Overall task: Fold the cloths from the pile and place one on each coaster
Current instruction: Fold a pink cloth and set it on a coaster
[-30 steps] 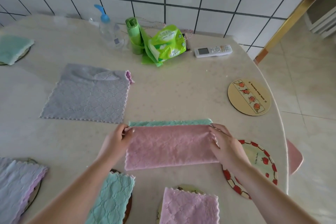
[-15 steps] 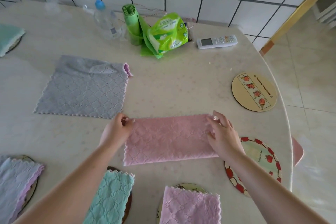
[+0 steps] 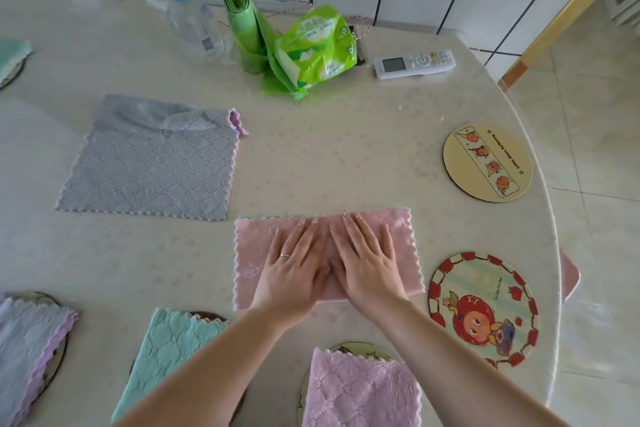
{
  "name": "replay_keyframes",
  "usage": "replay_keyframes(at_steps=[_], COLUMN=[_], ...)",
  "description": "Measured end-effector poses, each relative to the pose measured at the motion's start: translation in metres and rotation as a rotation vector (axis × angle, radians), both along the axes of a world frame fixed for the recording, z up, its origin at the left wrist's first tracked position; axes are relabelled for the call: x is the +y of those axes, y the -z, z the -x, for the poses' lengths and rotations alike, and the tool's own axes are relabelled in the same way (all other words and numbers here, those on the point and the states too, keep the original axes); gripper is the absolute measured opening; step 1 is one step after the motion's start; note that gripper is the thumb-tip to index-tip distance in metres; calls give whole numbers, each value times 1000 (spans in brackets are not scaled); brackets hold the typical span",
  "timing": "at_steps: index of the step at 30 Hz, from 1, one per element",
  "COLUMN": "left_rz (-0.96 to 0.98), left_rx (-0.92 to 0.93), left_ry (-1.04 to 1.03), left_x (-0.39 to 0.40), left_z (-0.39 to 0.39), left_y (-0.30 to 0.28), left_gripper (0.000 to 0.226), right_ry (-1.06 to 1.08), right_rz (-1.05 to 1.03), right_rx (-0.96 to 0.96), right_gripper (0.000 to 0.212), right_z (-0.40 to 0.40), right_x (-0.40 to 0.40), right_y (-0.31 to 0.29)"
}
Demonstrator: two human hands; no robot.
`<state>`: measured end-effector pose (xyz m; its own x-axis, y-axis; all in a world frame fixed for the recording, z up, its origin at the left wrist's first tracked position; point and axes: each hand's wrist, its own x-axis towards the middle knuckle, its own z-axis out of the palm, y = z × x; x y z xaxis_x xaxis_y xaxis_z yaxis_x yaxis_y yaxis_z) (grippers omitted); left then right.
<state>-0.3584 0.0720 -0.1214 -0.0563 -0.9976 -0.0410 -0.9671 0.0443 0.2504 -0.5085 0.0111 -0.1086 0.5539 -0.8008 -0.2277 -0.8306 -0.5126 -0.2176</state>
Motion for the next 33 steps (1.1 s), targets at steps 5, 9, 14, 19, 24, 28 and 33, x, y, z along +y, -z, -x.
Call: replay_keyframes(at_steps=[5,9,14,19,24,28,33], left_rz=[0,-112,-36,87,42,-7,5], left_rx=[-107,-160,-76,129,200,154,120], left_ry=[-23,-151,-147,244,137,120,163], left_x=[0,1,3,22,20,19,15], left_z=[-32,-61,-71,-20,6,11,9], left_y=[1,-1,-12,-27,-28,-27,-29], left_gripper=[66,78,66,18,3,7,10], right_ry=[28,100,67,16,-8,-53,-86], right_rz=[74,84,81,75,-40,-15,-14], right_rx=[75,128,87,-217,-179,-81,-63], right_gripper=[67,73,69,42,38,30,22], right_z=[31,60,61,17,-23,-34,-35], right_x=[-6,-11,-22,-39,-53,-63,-69], right_y=[4,4,-6,-19,-22,-25,-29])
